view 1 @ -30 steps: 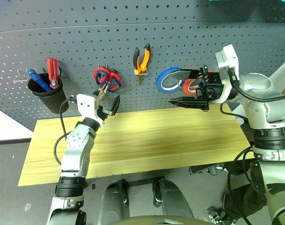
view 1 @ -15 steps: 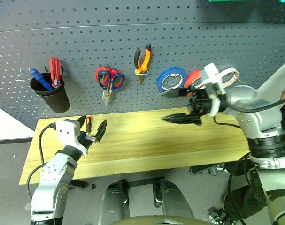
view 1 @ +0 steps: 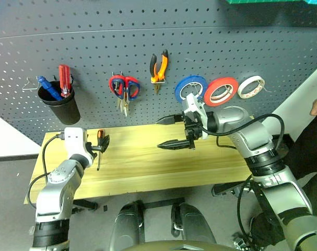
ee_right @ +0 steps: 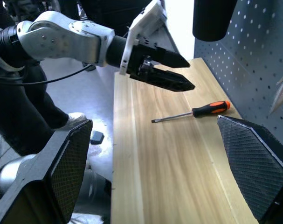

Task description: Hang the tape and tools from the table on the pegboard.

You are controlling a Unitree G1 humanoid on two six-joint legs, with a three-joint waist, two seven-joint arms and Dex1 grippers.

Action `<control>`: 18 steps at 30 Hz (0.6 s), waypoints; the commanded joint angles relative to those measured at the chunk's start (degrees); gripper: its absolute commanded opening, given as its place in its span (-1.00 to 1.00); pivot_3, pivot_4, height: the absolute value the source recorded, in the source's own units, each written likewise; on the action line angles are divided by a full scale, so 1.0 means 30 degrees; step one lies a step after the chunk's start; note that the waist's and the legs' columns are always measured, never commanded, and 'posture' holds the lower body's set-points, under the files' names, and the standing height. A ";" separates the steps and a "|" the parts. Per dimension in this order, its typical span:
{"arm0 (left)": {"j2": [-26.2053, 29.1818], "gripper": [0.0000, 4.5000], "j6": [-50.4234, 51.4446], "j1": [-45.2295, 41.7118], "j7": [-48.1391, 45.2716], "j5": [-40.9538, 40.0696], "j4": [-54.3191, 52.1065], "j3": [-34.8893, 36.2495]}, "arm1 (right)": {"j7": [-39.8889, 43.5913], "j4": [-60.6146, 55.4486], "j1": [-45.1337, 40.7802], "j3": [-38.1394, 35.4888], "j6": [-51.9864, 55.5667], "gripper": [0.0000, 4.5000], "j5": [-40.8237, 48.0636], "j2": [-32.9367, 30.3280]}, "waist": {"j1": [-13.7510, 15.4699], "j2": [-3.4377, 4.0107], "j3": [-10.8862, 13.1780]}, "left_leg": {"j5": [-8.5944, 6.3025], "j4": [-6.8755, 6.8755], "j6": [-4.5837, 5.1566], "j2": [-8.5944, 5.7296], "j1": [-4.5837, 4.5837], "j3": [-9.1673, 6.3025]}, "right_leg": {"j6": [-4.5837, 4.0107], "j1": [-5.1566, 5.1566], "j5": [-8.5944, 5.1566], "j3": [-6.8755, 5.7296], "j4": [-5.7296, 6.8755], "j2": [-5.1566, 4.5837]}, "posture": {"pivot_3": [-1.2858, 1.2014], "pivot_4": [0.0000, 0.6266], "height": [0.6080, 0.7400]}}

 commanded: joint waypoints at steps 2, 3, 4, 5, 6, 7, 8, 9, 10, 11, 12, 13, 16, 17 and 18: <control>0.0611 0.97 0.0056 -0.1829 0.0502 0.0538 0.2275 0.0888 | 0.0318 0.0701 -0.0727 -0.0214 -0.1157 1.00 -0.0464 0.0350 | 0.0017 -0.0028 0.0157 | 0.0000 0.0012 0.0000 0.0000 -0.0001 0.0006 | 0.0003 -0.0035 0.0001 0.0001 -0.0007 -0.0009 | 0.07 -0.16 1.00; 0.0769 0.97 0.0085 -0.2233 0.0621 0.0748 0.2894 0.0881 | 0.0340 0.0887 -0.0794 -0.0186 -0.1191 1.00 -0.0542 0.0418 | 0.0017 -0.0038 0.0218 | 0.0000 0.0009 0.0000 0.0000 -0.0004 0.0007 | 0.0002 -0.0031 0.0001 0.0006 -0.0009 -0.0008 | 0.07 -0.13 1.00; 0.0849 0.97 0.0134 -0.2790 0.0899 0.0870 0.3717 0.1023 | 0.0408 0.1057 -0.0859 -0.0152 -0.1181 1.00 -0.0592 0.0491 | 0.0016 -0.0044 0.0315 | 0.0000 0.0005 0.0001 0.0002 -0.0006 0.0007 | 0.0003 -0.0031 0.0000 0.0007 -0.0012 -0.0010 | 0.07 -0.12 1.00; 0.0924 0.97 0.0239 -0.3284 0.1065 0.0919 0.4380 0.1148 | 0.0480 0.1174 -0.0921 -0.0147 -0.1100 1.00 -0.0605 0.0552 | 0.0021 -0.0044 0.0417 | 0.0001 0.0000 0.0001 0.0005 -0.0012 0.0007 | 0.0002 -0.0029 0.0000 0.0016 -0.0012 -0.0015 | 0.07 -0.10 1.00; 0.1020 0.97 0.0330 -0.3713 0.1139 0.0956 0.4950 0.1225 | 0.0525 0.1289 -0.0987 -0.0171 -0.1020 1.00 -0.0615 0.0640 | 0.0016 -0.0047 0.0486 | 0.0003 -0.0013 0.0005 0.0005 -0.0030 0.0013 | -0.0042 -0.0023 0.0027 0.0034 -0.0009 -0.0014 | 0.07 -0.09 1.00; 0.1196 0.97 0.0311 -0.4226 0.1204 0.1132 0.5681 0.1209 | 0.0544 0.1551 -0.1125 -0.0202 -0.0926 1.00 -0.0628 0.0792 | 0.0007 -0.0066 0.0581 | 0.0003 -0.0018 0.0005 0.0007 -0.0039 0.0016 | -0.0047 -0.0037 0.0027 0.0037 -0.0008 -0.0012 | 0.07 -0.08 1.00; 0.1415 0.97 0.0308 -0.4746 0.1219 0.1379 0.6421 0.1098 | 0.0602 0.1842 -0.1284 -0.0229 -0.0824 1.00 -0.0641 0.0918 | 0.0003 -0.0067 0.0652 | 0.0006 -0.0021 0.0009 0.0008 -0.0050 0.0016 | -0.0054 -0.0055 0.0031 0.0055 -0.0007 -0.0001 | 0.08 -0.05 1.00; 0.1605 0.97 0.0464 -0.5162 0.1254 0.1575 0.6972 0.0960 | 0.0685 0.2046 -0.1408 -0.0255 -0.0705 1.00 -0.0644 0.0985 | -0.0015 -0.0080 0.0804 | 0.0008 -0.0023 0.0013 0.0010 -0.0048 0.0017 | -0.0048 -0.0058 0.0028 0.0065 -0.0005 0.0006 | 0.08 -0.02 1.00; 0.1745 0.97 0.0607 -0.5518 0.1246 0.1723 0.7434 0.0833 | 0.0778 0.2238 -0.1516 -0.0264 -0.0653 1.00 -0.0675 0.1026 | -0.0034 -0.0109 0.0930 | 0.0008 -0.0023 0.0013 0.0009 -0.0036 0.0021 | -0.0047 -0.0057 0.0024 0.0080 0.0000 0.0016 | 0.08 -0.01 1.00; 0.1794 0.97 0.0690 -0.5912 0.1292 0.1839 0.7902 0.0757 | 0.0872 0.2521 -0.1641 -0.0217 -0.0691 1.00 -0.0784 0.1056 | -0.0031 -0.0119 0.0987 | 0.0010 -0.0024 0.0015 0.0009 -0.0059 0.0022 | -0.0047 -0.0090 0.0028 0.0086 0.0005 0.0023 | 0.08 0.01 1.00; 0.1816 0.97 0.0881 -0.6258 0.1370 0.1941 0.8257 0.0687 | 0.0967 0.2734 -0.1737 -0.0189 -0.0753 1.00 -0.0878 0.1049 | -0.0008 -0.0126 0.1085 | 0.0012 -0.0023 0.0018 0.0013 -0.0059 0.0022 | -0.0047 -0.0092 0.0027 0.0090 0.0009 0.0025 | 0.08 0.05 1.00; 0.1838 0.97 0.1010 -0.6559 0.1386 0.2088 0.8578 0.0564 | 0.1045 0.2935 -0.1830 -0.0174 -0.0816 1.00 -0.0956 0.1045 | -0.0002 -0.0137 0.1247 | 0.0011 -0.0027 0.0017 0.0013 -0.0046 0.0023 | -0.0046 -0.0080 0.0023 0.0093 0.0006 0.0025 | 0.08 0.08 1.00; 0.1609 0.97 0.1501 -0.7318 0.1697 0.2340 0.9453 0.0463 | 0.1262 0.3418 -0.2016 -0.0171 -0.0924 1.00 -0.1186 0.0964 | 0.0020 -0.0130 0.1637 | 0.0010 -0.0028 0.0015 0.0014 -0.0059 0.0032 | -0.0048 -0.0097 0.0024 0.0097 0.0006 0.0009 | 0.08 0.18 1.00; 0.1531 0.97 0.1607 -0.7450 0.1755 0.2394 0.9589 0.0441 | 0.1335 0.3445 -0.2035 -0.0196 -0.0892 1.00 -0.1223 0.0920 | 0.0024 -0.0143 0.1813 | 0.0010 -0.0028 0.0015 0.0012 -0.0056 0.0036 | -0.0047 -0.0095 0.0024 0.0102 0.0007 0.0002 | 0.08 0.19 1.00; 0.1411 0.97 0.1716 -0.7513 0.1833 0.2449 0.9638 0.0381 | 0.1412 0.3448 -0.2024 -0.0232 -0.0877 1.00 -0.1257 0.0862 | 0.0017 -0.0143 0.1967 | 0.0010 -0.0027 0.0015 0.0013 -0.0059 0.0036 | -0.0048 -0.0097 0.0024 0.0101 0.0008 -0.0007 | 0.08 0.22 1.00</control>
